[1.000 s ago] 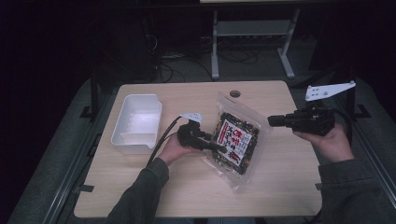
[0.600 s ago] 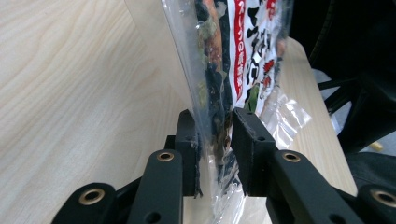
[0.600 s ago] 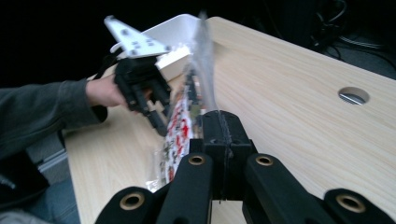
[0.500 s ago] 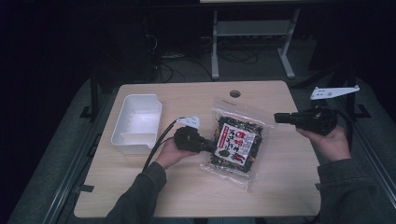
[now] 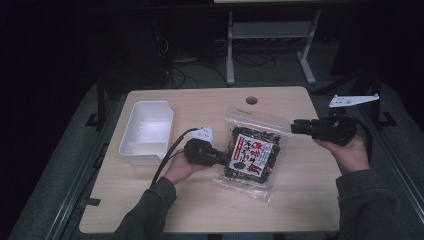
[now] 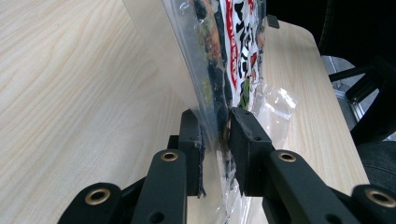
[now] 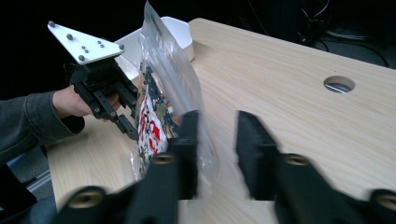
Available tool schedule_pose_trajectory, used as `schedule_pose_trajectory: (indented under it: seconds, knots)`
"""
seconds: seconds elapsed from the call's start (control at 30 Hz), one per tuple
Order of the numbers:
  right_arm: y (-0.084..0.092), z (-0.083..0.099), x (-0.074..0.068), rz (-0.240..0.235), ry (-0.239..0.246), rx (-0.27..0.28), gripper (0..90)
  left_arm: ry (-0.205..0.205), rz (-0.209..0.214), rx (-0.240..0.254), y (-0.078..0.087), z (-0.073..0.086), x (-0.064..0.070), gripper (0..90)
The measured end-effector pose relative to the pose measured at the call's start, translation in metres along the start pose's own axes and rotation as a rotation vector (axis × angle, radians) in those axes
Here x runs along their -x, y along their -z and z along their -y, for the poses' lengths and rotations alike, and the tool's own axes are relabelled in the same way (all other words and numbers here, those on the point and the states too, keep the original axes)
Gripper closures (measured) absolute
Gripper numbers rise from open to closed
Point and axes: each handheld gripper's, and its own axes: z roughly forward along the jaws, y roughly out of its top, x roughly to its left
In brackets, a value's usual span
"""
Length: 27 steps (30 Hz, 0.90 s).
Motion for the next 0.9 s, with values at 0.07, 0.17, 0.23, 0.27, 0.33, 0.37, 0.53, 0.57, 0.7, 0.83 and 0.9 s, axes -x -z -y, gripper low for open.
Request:
schedule_pose_trajectory:
  seconds: [0.07,0.17,0.23,0.27,0.33,0.37,0.53,0.57,0.7,0.83,0.9]
  knots:
    - [-0.004,0.004,0.0,-0.026,-0.011,-0.004,54.2,0.002,-0.001,0.001,0.0,0.0,0.0,74.9]
    - [-0.014,0.011,-0.002,-0.044,-0.019,-0.025,43.6,-0.001,-0.003,0.002,0.0,0.001,0.0,74.9]
    - [-0.021,0.015,-0.004,-0.053,-0.014,-0.042,39.5,0.001,-0.006,0.001,0.001,0.002,0.0,74.9]
    - [-0.024,0.017,-0.006,-0.056,-0.011,-0.047,37.3,0.0,-0.008,-0.001,0.001,0.003,0.0,74.9]
    - [-0.032,0.021,-0.007,-0.079,-0.012,-0.063,34.1,-0.002,-0.01,-0.003,0.002,0.003,0.001,74.8]
    - [-0.036,0.023,-0.009,-0.074,-0.008,-0.073,32.9,-0.003,-0.011,-0.003,0.002,0.004,0.001,74.9]
    - [-0.055,0.031,-0.01,-0.082,-0.008,-0.093,31.9,-0.007,-0.014,-0.006,0.004,0.006,0.002,74.9]
    - [-0.058,0.032,-0.01,-0.088,-0.012,-0.091,31.9,-0.007,-0.014,-0.009,0.005,0.006,0.002,75.0]
    - [-0.071,0.035,-0.011,-0.115,-0.005,-0.086,37.4,-0.004,-0.009,-0.002,0.006,0.009,0.002,75.1]
    - [-0.083,0.036,-0.013,-0.161,-0.002,-0.072,49.3,-0.002,-0.014,0.0,0.007,0.011,0.004,74.9]
    - [-0.086,0.035,-0.015,-0.177,0.013,-0.063,56.8,0.002,-0.014,0.003,0.007,0.014,0.004,74.7]
